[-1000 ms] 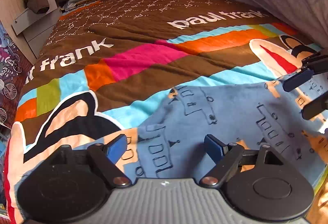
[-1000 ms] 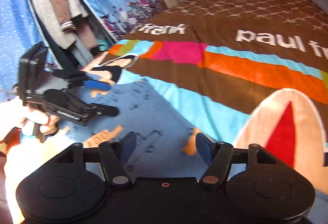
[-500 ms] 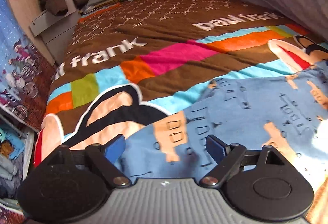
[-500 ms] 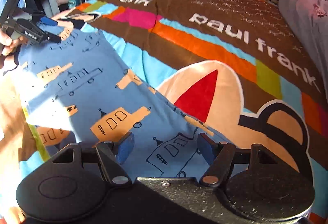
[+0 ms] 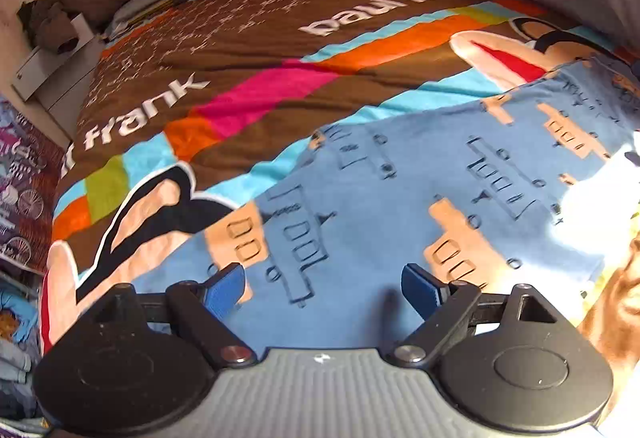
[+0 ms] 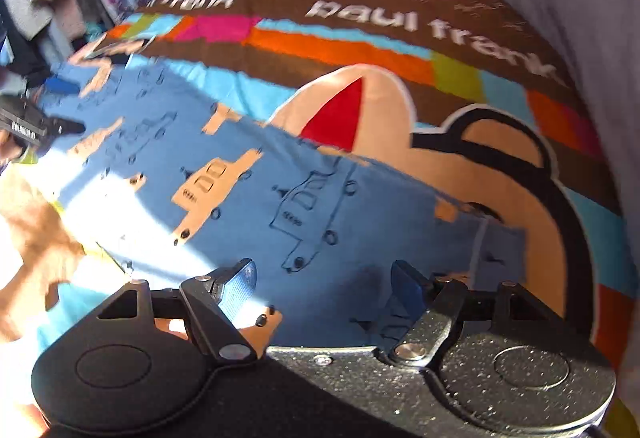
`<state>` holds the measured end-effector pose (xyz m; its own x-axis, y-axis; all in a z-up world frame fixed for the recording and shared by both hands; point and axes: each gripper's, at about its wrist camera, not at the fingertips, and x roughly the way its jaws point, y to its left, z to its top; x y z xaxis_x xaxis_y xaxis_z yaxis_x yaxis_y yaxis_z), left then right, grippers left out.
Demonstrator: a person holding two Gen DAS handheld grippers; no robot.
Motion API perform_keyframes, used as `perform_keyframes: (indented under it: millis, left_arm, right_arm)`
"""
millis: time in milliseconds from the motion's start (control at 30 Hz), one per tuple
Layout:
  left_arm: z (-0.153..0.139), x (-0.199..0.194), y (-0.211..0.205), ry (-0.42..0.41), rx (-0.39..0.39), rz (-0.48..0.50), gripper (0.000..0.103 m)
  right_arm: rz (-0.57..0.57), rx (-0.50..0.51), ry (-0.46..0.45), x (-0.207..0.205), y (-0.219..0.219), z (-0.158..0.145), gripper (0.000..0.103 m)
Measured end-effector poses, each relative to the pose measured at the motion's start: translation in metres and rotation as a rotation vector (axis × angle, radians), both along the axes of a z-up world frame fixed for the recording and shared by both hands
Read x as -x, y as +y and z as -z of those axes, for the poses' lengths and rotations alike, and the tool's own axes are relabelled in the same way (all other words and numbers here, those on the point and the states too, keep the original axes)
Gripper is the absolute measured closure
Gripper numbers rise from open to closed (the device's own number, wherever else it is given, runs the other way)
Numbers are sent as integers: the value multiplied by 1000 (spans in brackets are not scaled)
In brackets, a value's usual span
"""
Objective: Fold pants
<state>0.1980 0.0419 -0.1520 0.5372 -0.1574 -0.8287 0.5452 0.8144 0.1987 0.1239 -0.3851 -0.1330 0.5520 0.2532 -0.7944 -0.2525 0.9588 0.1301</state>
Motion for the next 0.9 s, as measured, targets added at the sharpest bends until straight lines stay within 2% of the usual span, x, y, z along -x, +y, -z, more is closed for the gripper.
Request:
perform_keyframes:
  millis: [33,100,200,267,367,533,600,633,667,800,900]
  left_arm:
    - [-4,0,-10,0,15,27,14]
    - [-11,-2,-31,12,35,73,13]
    - [-18,-6,-70,27,58,155,13]
    - [-22,-8,-101,33,65,226,13]
    - [-25,-15,-142,62,91,317,13]
    - [-16,-21,-200,182,162,468,14]
    - [-7,-14,-219,246,194,535,15]
    - [-2,-11,-227,269,196,559,16]
    - [5,-8,-235,296,199,579,24]
    - [29,-5,-249,377,241,572,46]
    - [37,-8,-250,379,294,522,48]
  right_arm:
    - [76,-56,-19,7,-11,-8,17]
    - [271,-197,-34,23,-31,-15,11]
    - [500,-424,23,52,-49,0,11]
    - [624,-476,52,72,-54,12,14]
    - [749,-494,30,95,-61,20,16]
    - [855,-547,-15,93,-81,35,26]
    - [887,-537,-21,85,-87,41,28]
    - [900,-543,-21,82,-90,44,28]
    - [911,-550,-20,79,-92,49,29]
    - [949,-571,-28,68,-96,63,30]
    - [934,-542,-68,58,-94,68,30]
